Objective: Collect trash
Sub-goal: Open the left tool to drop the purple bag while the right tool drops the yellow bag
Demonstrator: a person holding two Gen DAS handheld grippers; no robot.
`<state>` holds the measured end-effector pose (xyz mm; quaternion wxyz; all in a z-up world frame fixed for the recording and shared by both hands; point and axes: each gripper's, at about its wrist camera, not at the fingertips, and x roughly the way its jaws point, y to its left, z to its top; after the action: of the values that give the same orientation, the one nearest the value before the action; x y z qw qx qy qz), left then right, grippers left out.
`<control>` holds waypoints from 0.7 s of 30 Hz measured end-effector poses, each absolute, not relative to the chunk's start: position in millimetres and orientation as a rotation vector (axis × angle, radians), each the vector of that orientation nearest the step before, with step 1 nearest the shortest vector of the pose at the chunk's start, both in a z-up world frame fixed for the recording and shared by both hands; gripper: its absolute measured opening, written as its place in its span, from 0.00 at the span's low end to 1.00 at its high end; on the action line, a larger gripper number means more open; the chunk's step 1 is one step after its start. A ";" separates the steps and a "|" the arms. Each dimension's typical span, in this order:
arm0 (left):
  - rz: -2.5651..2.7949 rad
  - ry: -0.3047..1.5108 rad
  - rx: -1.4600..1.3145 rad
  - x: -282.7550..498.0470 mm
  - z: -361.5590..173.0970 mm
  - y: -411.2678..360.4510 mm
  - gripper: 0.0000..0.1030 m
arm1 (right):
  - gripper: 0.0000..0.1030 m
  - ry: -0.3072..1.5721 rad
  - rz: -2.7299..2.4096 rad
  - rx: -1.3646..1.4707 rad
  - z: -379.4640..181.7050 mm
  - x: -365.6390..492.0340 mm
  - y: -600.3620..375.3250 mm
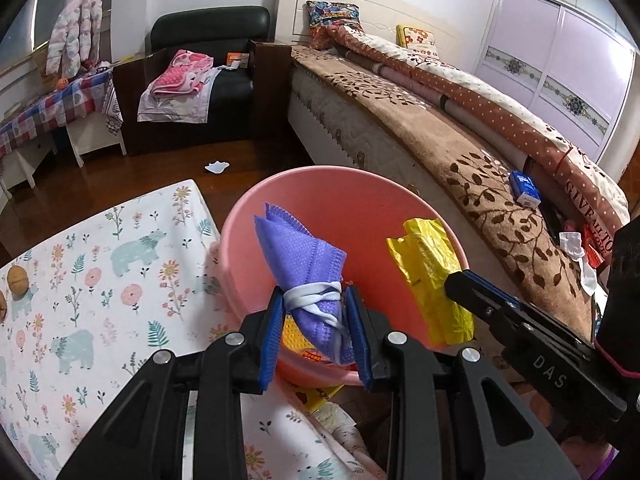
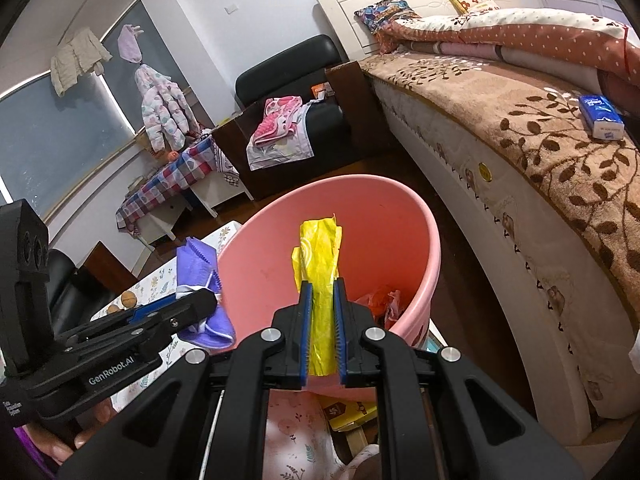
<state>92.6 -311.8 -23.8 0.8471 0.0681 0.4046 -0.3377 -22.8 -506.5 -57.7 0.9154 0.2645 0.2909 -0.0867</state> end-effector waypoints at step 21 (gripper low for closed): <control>-0.687 0.827 0.165 84.1 -18.9 -309.2 0.49 | 0.25 0.630 -0.187 0.545 -60.3 -19.4 -505.4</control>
<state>84.1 -309.2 -18.9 0.8558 0.0783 0.3933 -0.3268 -19.4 -505.4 -60.3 0.9103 0.2641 0.3057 -0.0905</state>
